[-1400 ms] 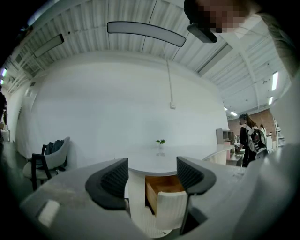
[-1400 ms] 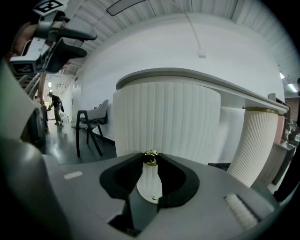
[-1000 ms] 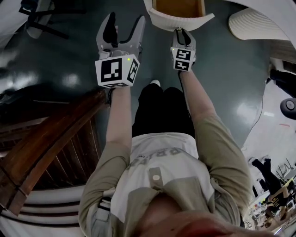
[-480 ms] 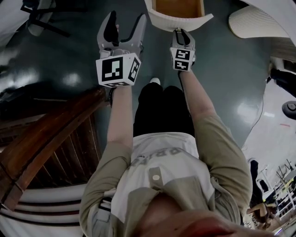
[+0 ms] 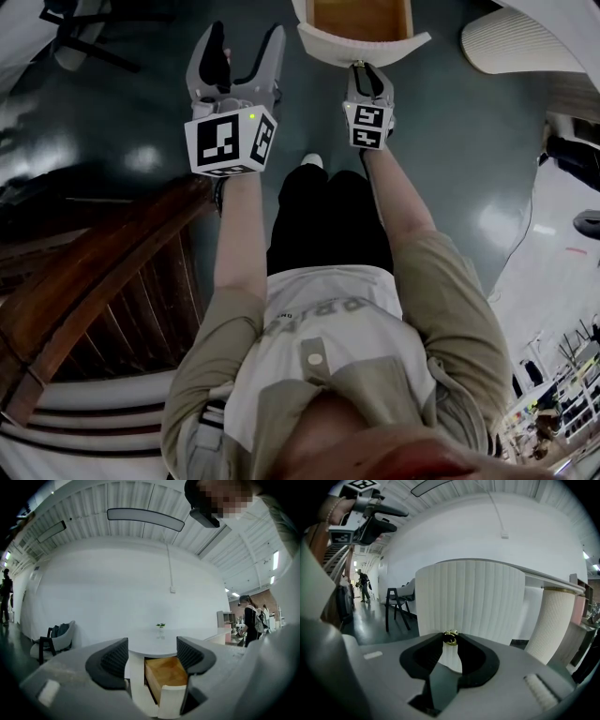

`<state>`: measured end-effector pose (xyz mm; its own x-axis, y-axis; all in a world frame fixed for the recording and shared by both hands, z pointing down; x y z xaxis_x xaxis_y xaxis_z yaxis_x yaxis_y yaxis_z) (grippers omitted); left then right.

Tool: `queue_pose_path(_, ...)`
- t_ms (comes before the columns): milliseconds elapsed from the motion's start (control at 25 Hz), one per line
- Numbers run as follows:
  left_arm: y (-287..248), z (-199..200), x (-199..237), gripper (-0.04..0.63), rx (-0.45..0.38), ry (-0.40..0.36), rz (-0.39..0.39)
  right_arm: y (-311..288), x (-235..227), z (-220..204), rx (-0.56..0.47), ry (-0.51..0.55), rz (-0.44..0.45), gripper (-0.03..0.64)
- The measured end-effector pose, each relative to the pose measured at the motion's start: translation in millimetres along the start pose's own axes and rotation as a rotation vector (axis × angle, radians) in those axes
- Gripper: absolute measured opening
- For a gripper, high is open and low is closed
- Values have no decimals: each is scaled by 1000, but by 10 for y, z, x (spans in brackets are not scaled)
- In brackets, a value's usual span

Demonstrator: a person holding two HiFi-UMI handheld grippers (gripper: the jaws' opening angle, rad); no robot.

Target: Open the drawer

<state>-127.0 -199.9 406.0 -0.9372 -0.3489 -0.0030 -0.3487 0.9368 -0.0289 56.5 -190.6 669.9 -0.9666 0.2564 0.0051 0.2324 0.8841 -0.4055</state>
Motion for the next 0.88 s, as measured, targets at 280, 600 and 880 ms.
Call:
queue_pose_path(280, 34, 1, 32, 322, 0, -3, 4, 121, 41, -74, 3, -2, 2, 104)
queue_pose_path(600, 53, 9, 113, 322, 0, -11, 19, 271, 88, -137, 4, 5, 17, 104)
queue_pose_path(880, 70, -33, 166, 322, 10, -9, 36, 288, 91, -148, -2, 0, 20, 104)
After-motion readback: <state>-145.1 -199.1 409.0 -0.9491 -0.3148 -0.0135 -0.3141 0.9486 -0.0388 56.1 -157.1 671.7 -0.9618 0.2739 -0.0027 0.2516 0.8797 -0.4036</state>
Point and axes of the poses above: the fingertips, and each gripper's own axes: y backward along the fingers, x to its left, z out of its top, the point moved 3 cm from there along y, backward along the fingers, and after that the axes turned 1 degree about -y, right-handed, at the moved point
